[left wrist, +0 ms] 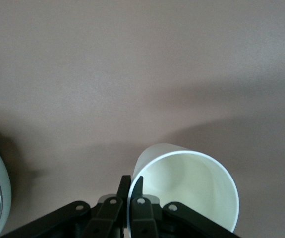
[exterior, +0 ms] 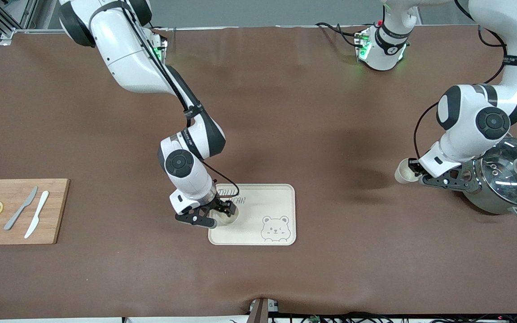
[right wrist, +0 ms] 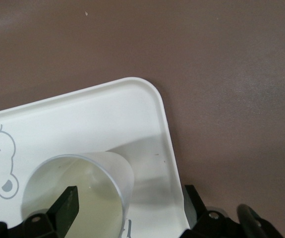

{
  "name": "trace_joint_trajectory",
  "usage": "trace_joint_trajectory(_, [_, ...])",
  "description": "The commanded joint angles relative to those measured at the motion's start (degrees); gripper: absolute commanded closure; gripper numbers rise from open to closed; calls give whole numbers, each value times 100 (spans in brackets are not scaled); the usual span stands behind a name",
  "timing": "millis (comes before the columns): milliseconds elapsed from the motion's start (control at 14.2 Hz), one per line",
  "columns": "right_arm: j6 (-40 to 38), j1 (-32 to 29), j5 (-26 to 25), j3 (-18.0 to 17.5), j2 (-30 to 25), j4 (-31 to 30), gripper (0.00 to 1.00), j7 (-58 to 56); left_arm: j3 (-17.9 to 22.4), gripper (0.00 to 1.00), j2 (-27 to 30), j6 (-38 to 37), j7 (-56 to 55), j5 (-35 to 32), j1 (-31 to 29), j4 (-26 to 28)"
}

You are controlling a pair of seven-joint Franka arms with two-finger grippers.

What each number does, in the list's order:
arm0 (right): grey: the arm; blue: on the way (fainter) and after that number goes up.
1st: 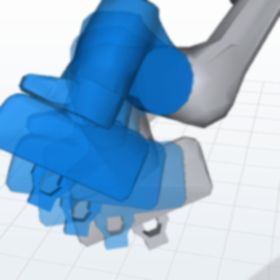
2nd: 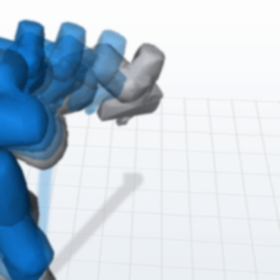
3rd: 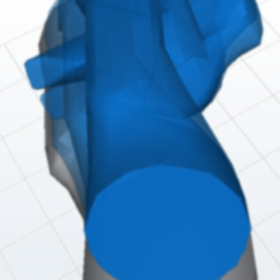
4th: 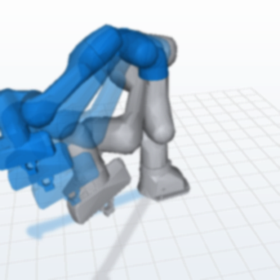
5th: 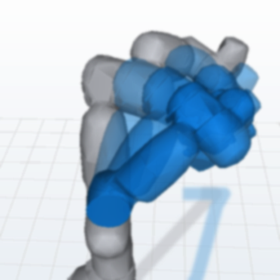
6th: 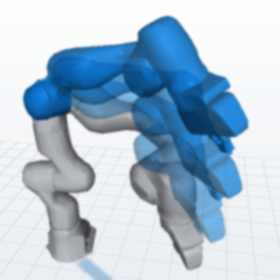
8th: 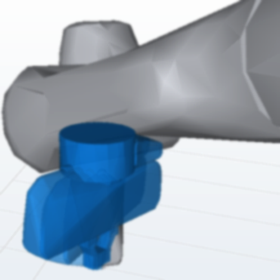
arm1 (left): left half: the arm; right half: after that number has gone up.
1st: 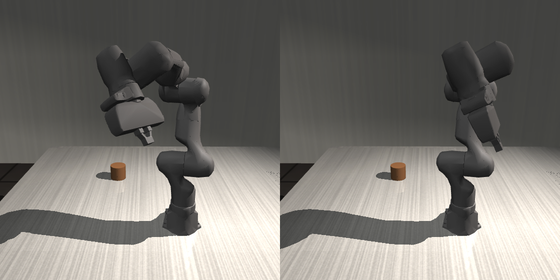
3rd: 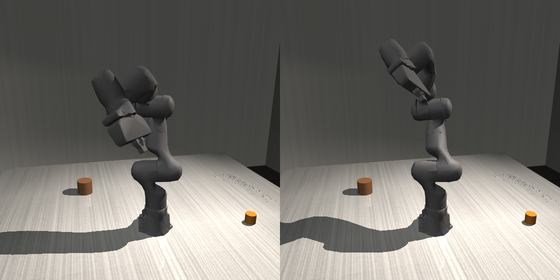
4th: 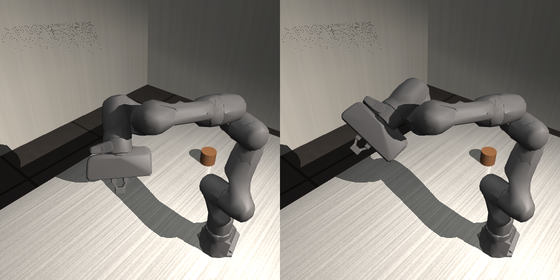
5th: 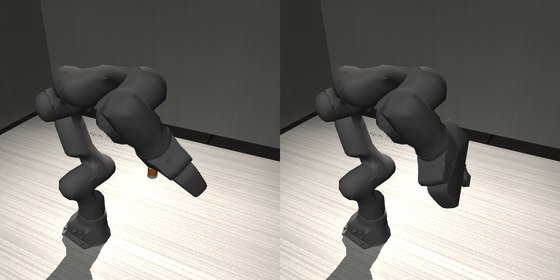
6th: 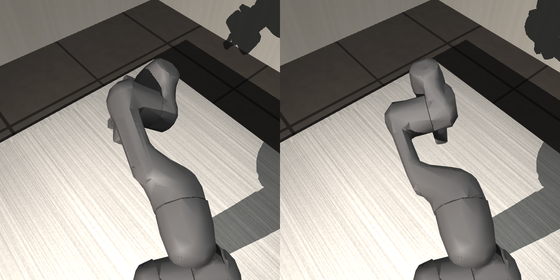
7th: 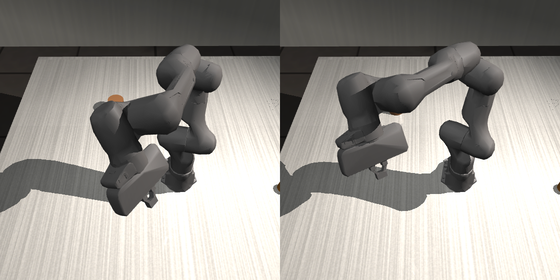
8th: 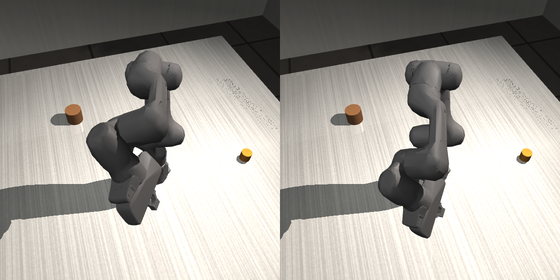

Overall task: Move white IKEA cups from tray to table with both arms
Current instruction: 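Carry the cups outward with both grippers beside the board and kettle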

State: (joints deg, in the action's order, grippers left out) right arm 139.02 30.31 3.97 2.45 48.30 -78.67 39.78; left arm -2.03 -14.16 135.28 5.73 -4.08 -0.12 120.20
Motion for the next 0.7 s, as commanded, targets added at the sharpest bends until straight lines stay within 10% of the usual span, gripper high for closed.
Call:
trace_joint_trajectory(0, [2, 71, -63, 54, 57, 150, 51, 250, -70, 100, -358, 7, 60, -75, -58, -348])
trace_joint_trajectory(492, [20, 115, -90, 63, 57, 159, 100, 268, -79, 100, -939, 261, 42, 4, 21, -770])
trace_joint_trajectory(633, [20, 115, -90, 63, 57, 159, 100, 268, -79, 100, -1062, 297, 42, 4, 21, -849])
